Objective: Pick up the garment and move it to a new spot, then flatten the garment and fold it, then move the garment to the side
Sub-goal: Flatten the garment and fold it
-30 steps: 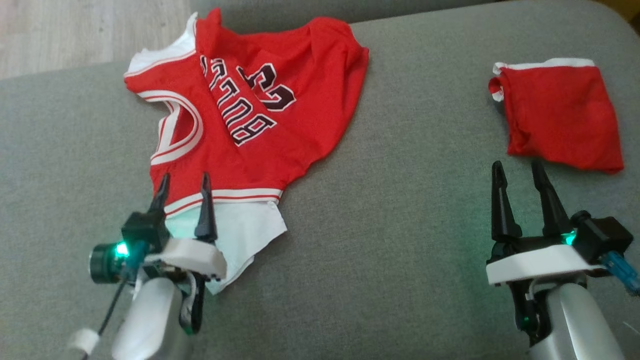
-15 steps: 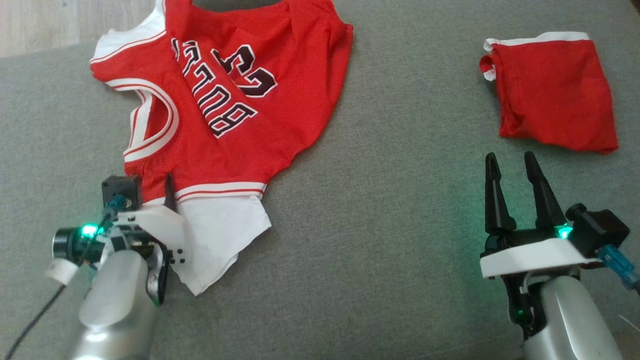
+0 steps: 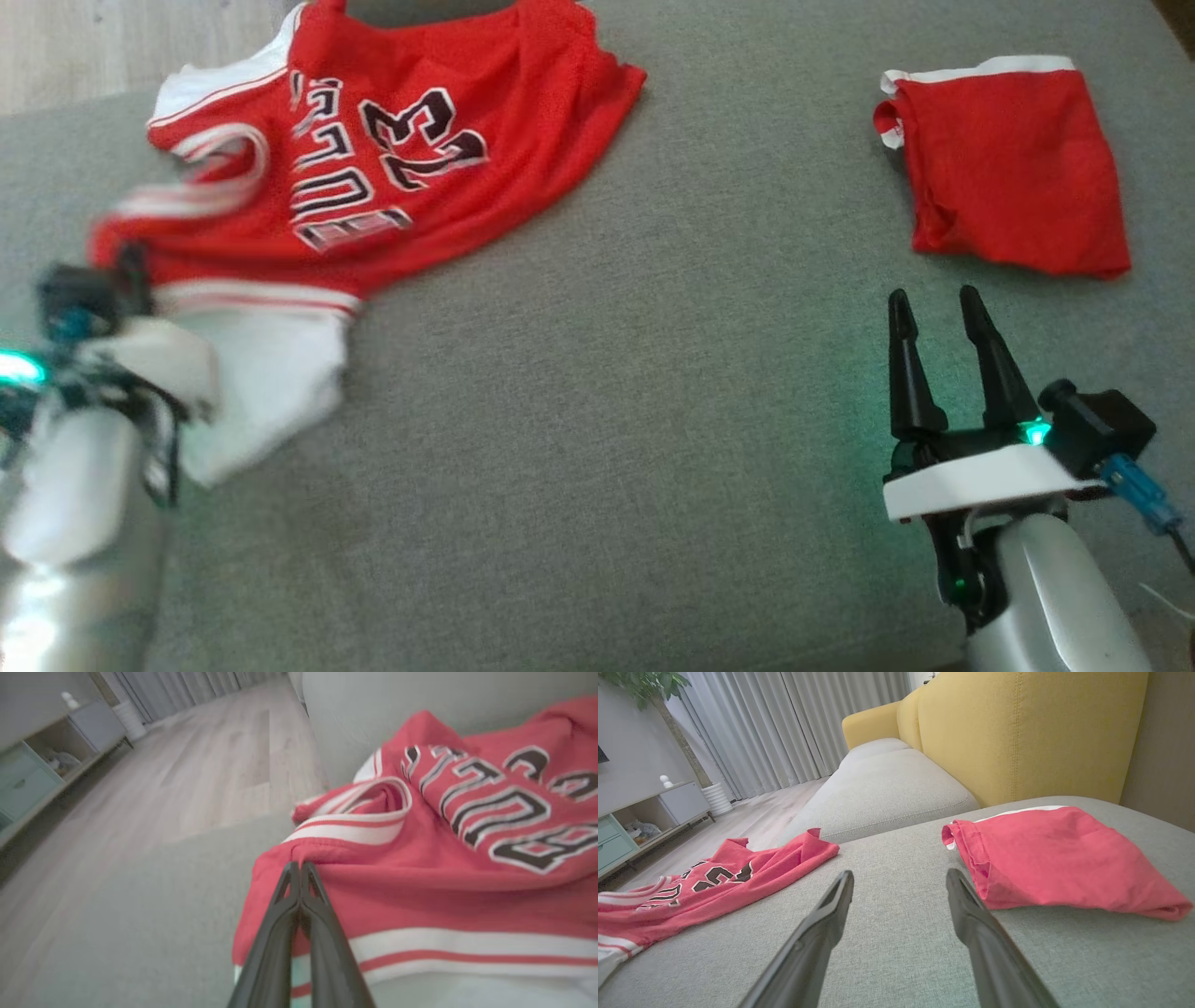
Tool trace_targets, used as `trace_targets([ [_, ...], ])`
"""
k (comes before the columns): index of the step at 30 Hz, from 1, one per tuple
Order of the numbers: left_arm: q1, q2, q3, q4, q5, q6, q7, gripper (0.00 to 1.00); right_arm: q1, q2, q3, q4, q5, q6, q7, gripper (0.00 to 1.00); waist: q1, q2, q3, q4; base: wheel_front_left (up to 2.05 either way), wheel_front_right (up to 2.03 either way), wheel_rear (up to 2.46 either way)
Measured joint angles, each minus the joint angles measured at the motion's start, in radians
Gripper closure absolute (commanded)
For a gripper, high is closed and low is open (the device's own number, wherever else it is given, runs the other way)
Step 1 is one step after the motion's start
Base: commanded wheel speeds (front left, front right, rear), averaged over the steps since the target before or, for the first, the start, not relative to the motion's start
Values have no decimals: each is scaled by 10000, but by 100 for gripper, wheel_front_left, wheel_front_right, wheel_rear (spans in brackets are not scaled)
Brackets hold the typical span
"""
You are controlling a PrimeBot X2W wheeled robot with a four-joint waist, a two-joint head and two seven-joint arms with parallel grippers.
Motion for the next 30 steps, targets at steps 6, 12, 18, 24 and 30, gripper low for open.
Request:
trace_targets([
  [6, -862, 357, 497, -188, -4, 523, -936, 100, -137, 2, 140, 69, 88, 0, -29, 0, 0, 0, 6, -158, 0, 0, 0],
  [12, -806, 232, 326, 96, -35, 445, -1160, 0, -126, 0, 176, 163, 88, 0, -29, 0, 0, 0, -140, -127, 0, 0, 0],
  [18, -91, -215, -159, -339, 42, 437, -2194, 0, -113, 2, 19, 173, 67, 0, -29, 0, 0, 0, -433, 173, 0, 0, 0],
  [24, 1096, -1024, -491, -1327, -153, 293, -2642, 0, -73, 2, -201, 171, -117, 0, -29, 0, -1, 0, -731, 766, 0, 0, 0],
  [30, 2359, -1561, -535, -2800, -464, 372, -2734, 0, 157, 2, -261, 155, -357, 0, 117, 0, -1, 0, -981, 1511, 0, 0, 0],
])
